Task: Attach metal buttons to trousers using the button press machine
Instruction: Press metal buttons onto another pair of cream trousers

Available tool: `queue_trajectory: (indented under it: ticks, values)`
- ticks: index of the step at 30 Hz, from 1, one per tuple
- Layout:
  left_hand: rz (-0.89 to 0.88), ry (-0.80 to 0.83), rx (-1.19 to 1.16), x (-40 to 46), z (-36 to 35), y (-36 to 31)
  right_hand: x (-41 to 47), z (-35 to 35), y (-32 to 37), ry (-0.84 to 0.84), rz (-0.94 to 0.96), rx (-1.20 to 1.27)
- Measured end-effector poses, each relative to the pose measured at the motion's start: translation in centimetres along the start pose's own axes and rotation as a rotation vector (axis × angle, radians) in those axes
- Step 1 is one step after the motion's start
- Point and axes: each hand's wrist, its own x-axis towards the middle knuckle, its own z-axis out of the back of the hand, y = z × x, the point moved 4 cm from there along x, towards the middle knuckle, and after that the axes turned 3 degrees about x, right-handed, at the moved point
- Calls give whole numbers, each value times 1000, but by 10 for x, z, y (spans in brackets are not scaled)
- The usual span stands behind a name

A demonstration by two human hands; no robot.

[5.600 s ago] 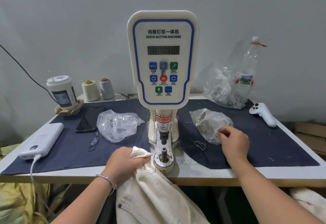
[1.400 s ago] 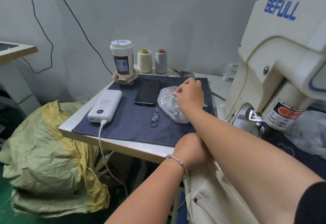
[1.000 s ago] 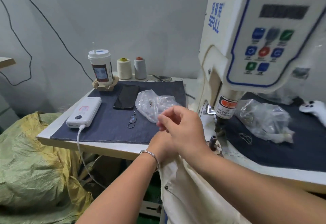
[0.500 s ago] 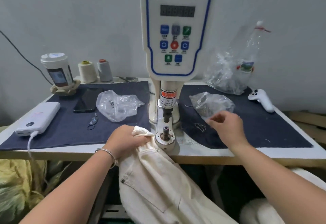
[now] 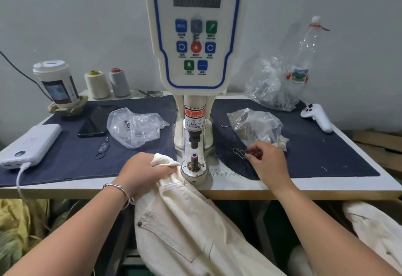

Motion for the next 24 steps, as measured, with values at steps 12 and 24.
queue_trajectory:
  ticks: [12, 24]
  values:
    - [33, 18, -10, -3, 1, -3, -5, 10, -4, -84, -142, 136]
    - [31, 17, -7, -1, 1, 0, -3, 3, -9, 74, -181, 31]
